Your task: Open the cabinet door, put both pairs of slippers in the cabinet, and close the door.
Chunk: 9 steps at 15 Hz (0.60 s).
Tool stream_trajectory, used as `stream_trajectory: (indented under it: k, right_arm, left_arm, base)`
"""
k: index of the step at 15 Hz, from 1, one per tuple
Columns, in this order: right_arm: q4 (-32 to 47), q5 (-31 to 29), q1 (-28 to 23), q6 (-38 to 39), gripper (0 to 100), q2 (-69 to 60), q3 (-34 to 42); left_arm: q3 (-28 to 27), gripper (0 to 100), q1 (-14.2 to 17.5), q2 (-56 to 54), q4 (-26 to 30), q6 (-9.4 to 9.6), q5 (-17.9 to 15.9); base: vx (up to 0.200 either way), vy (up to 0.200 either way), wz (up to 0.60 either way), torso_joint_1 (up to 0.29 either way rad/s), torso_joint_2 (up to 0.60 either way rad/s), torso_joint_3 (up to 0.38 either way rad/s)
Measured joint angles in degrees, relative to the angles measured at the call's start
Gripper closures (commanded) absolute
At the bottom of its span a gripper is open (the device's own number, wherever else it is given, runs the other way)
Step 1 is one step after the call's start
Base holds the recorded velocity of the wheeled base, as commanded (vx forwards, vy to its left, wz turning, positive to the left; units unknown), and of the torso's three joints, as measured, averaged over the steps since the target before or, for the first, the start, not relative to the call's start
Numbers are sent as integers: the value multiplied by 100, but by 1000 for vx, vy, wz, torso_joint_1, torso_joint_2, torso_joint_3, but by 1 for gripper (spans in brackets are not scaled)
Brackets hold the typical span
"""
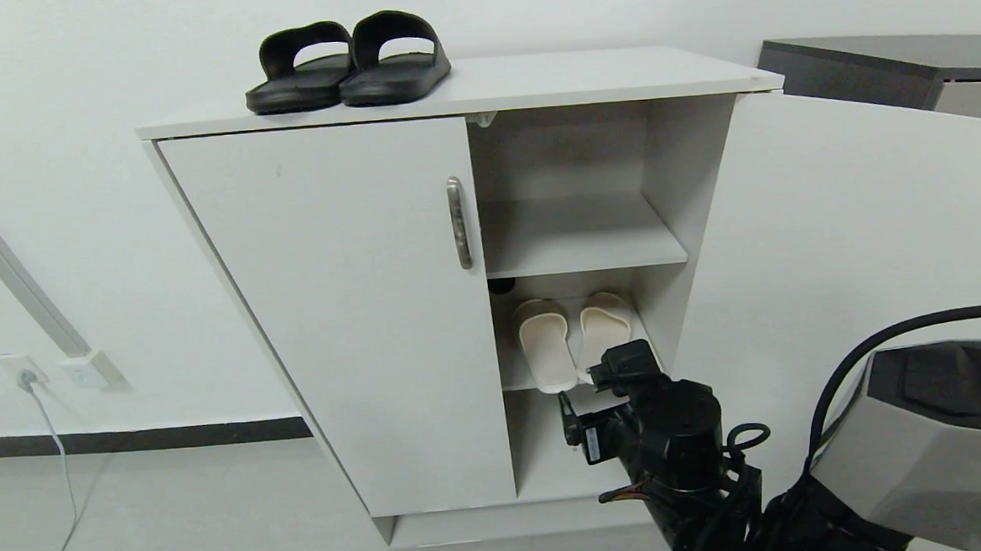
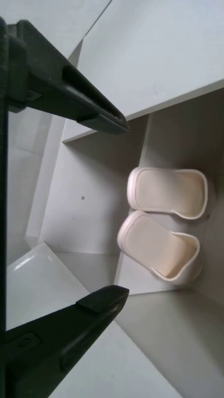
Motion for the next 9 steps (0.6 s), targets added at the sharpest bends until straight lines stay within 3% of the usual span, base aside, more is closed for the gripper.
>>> stream_trajectory:
  k: [2,9]
  right_arm:
    - [4,0,13,-2,0,0,6]
    - [-16,2,50,0,0,2,6]
  left_arm:
    - [0,100,5,0,-2,-2,0]
    - [-1,100,0,0,-7,7,-7]
  base:
    - [0,0,0,0,0,0]
    - [0,200,0,4,3,5]
